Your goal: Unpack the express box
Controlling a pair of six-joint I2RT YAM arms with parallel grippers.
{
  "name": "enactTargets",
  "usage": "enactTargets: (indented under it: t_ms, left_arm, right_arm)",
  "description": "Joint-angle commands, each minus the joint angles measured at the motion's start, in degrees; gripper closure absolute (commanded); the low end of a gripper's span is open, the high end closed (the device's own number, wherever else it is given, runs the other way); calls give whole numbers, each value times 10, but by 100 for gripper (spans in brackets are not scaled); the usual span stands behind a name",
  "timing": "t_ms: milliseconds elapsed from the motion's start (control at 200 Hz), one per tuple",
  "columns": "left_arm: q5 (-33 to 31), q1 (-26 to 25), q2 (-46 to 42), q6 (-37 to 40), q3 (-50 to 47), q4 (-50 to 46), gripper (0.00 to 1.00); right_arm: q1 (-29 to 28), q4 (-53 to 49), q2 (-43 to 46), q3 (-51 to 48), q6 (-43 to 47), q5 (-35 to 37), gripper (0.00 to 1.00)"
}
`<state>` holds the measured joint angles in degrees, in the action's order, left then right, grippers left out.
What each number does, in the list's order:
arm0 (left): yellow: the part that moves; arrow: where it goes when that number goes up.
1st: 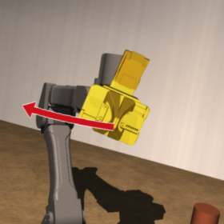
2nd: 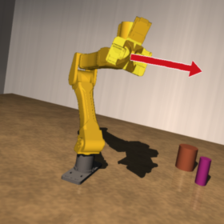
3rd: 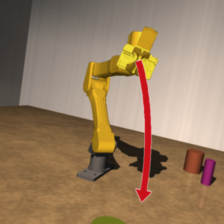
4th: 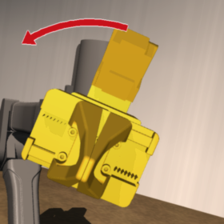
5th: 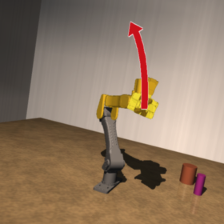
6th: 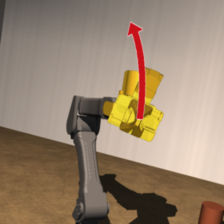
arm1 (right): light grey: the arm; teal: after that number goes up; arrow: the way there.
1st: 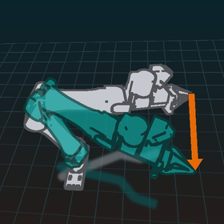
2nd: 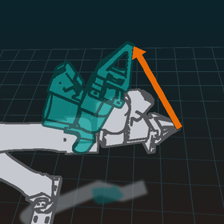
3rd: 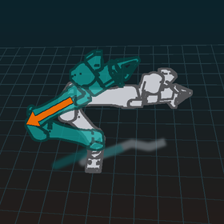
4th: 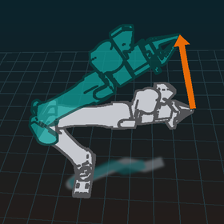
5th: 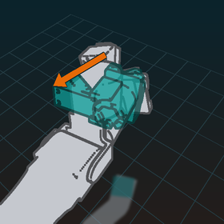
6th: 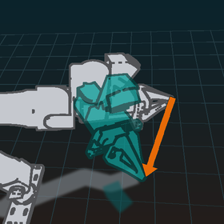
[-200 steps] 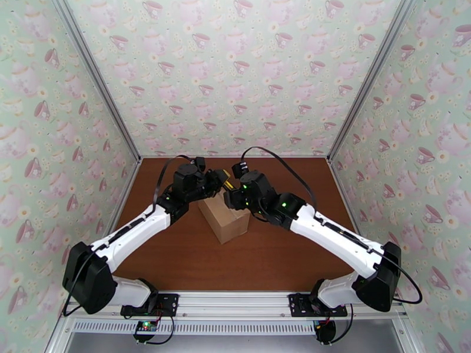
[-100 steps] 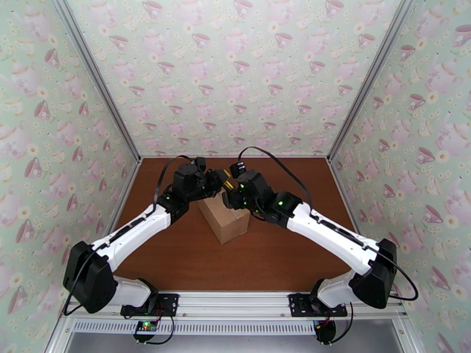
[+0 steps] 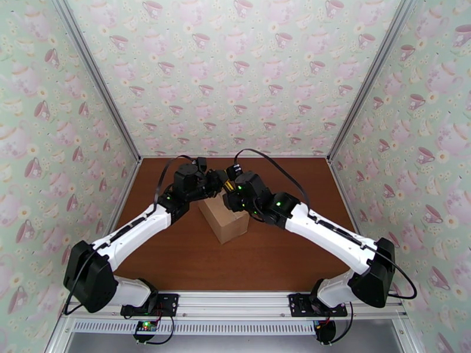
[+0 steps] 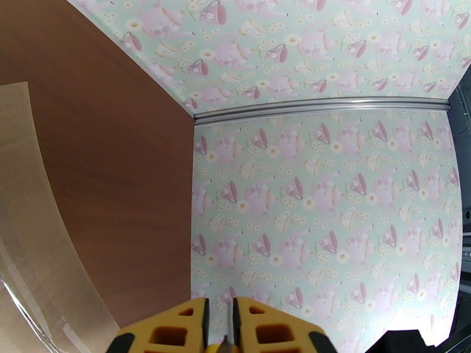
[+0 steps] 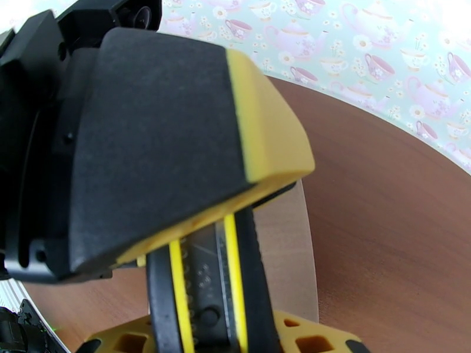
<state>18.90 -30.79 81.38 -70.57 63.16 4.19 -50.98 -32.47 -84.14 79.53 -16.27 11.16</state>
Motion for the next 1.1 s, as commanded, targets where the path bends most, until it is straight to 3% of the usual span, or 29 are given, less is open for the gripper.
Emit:
enactTargets:
  t_ms: [0, 55, 115, 396, 571, 721, 902, 1092]
  left_arm:
    - [-5, 11, 1, -14, -1, 29, 100]
    - [-5, 15, 0, -13, -4, 32, 97]
    - [-4, 18, -3, -12, -8, 32, 70]
    - [0, 33, -25, -11, -27, 32, 42]
    - [-3, 48, -65, 18, -51, -16, 38]
    - [-41, 65, -109, 97, -54, -98, 38]
    - [-136, 73, -115, 226, -2, -210, 36]
    - [-129, 99, -56, 302, 41, -219, 35]
  right_arm:
    - [7, -19, 4, 14, -20, 33, 90]
    - [6, -21, 9, 10, -22, 34, 96]
    - [7, -23, 14, 6, -23, 35, 100]
    - [6, -63, 40, -20, -47, 82, 100]
    - [6, -108, 75, -41, -67, 112, 100]
    - [0, -155, 127, -80, -83, 144, 100]
    - [-57, -219, 182, -131, -125, 222, 100]
    - [-123, -277, 230, -178, -198, 268, 100]
